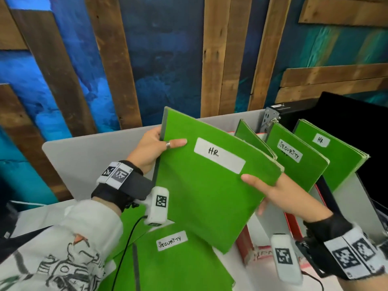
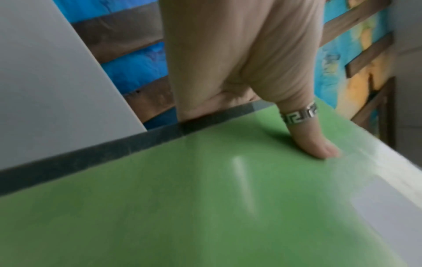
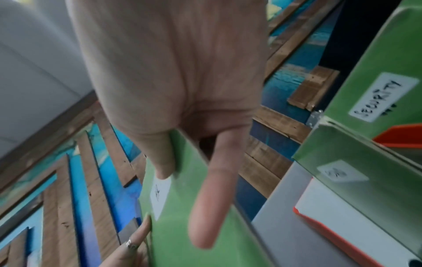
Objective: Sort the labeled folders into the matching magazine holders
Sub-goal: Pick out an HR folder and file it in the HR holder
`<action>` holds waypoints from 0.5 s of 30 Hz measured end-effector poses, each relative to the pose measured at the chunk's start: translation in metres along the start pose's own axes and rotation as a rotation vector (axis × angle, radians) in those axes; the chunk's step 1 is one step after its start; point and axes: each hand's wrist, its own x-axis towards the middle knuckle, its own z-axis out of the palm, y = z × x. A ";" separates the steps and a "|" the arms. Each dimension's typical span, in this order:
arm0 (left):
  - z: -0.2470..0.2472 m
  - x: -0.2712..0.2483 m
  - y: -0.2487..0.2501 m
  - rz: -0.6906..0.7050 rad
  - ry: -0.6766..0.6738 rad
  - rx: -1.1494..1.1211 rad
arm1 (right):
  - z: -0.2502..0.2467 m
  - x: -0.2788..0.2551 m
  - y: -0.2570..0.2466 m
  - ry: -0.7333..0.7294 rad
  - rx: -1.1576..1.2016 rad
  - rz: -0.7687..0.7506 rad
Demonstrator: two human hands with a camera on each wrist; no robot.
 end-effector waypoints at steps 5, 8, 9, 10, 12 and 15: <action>0.038 0.020 0.008 0.084 0.149 0.076 | -0.049 -0.015 0.000 0.283 0.036 -0.057; 0.063 0.028 -0.001 0.056 0.183 0.171 | -0.089 -0.022 0.005 0.471 0.124 -0.164; 0.070 0.030 -0.008 0.049 0.188 0.180 | -0.099 -0.023 0.006 0.512 0.137 -0.189; 0.077 0.032 -0.015 0.033 0.191 0.202 | -0.109 -0.026 0.007 0.536 0.135 -0.220; 0.091 0.036 -0.030 -0.034 0.205 0.303 | -0.126 -0.030 0.011 0.575 0.111 -0.256; 0.115 0.038 -0.054 -0.136 0.148 0.402 | -0.143 -0.033 0.017 0.697 0.091 -0.294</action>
